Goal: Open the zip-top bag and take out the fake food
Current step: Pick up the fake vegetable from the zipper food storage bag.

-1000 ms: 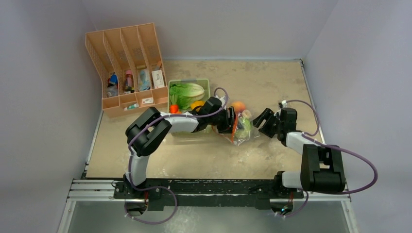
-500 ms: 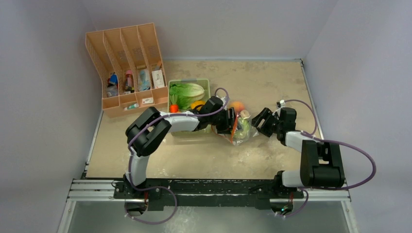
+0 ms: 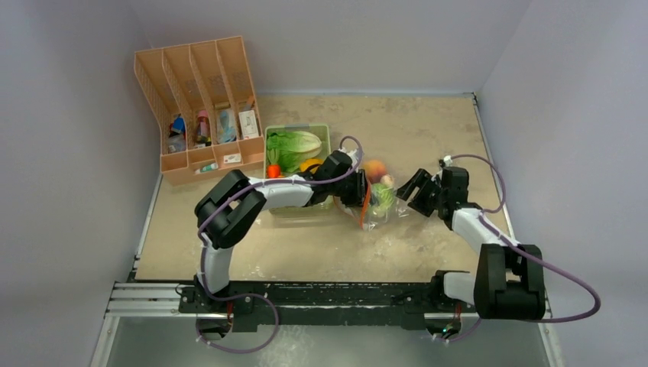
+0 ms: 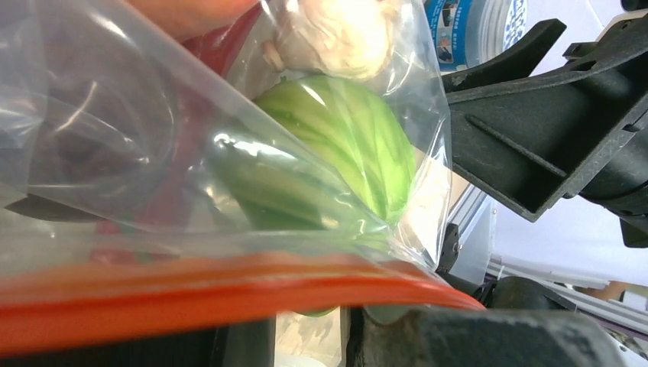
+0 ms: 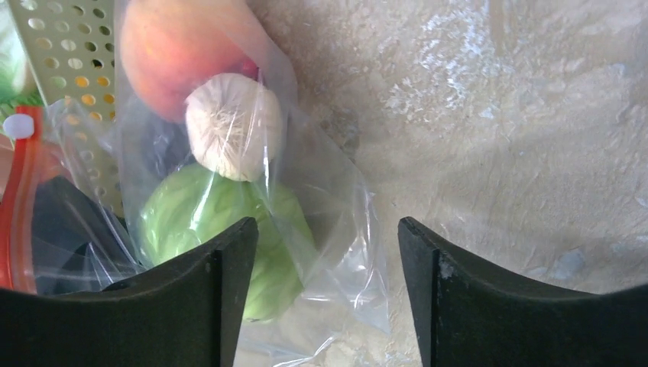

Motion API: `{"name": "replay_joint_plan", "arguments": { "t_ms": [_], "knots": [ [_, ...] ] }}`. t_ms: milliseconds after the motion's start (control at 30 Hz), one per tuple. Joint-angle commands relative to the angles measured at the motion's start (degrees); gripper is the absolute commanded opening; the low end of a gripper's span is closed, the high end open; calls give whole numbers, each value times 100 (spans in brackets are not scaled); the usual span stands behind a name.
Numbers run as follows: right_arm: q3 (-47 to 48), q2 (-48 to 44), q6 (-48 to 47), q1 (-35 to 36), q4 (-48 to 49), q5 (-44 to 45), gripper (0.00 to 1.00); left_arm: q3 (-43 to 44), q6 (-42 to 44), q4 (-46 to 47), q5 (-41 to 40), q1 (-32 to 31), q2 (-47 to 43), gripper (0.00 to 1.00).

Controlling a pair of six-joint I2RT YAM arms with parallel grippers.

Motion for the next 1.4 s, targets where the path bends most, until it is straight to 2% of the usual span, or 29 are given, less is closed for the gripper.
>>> {"name": "replay_joint_plan", "arguments": {
  "t_ms": [0, 133, 167, 233, 333, 367, 833, 1033, 1233, 1367],
  "knots": [
    [254, 82, -301, 101, -450, -239, 68, 346, 293, 363, -180, -35, -543, 6],
    [145, 584, -408, 104, 100, -852, 58, 347, 254, 392, -156, -27, -560, 4],
    [103, 658, -392, 101, 246, -987, 52, 351, 255, 385, -155, -31, -573, 2],
    [39, 707, -376, 105, 378, -1104, 36, 375, 300, 280, -201, -25, -603, 0],
    [8, 582, -374, 105, 286, -861, 4, 561, 645, -477, -497, 52, -634, 0],
    [2, 513, -324, 104, 160, -798, 0, 599, 777, -731, -598, 83, -668, 0],
    [132, -371, 96, 88, -708, 1104, 0, 642, 1429, -1985, -1108, 331, -1122, 1],
    [209, -489, 55, 79, -933, 1608, 0, 736, 1573, -2271, -1262, 344, -1158, 1],
    [329, -342, -110, 62, -946, 1547, 0, 1115, 2053, -3341, -2166, 338, -1091, 3],
    [400, -281, -71, 61, -1010, 1629, 0, 1148, 2134, -3494, -2496, 334, -1243, 4]
  ]
}}
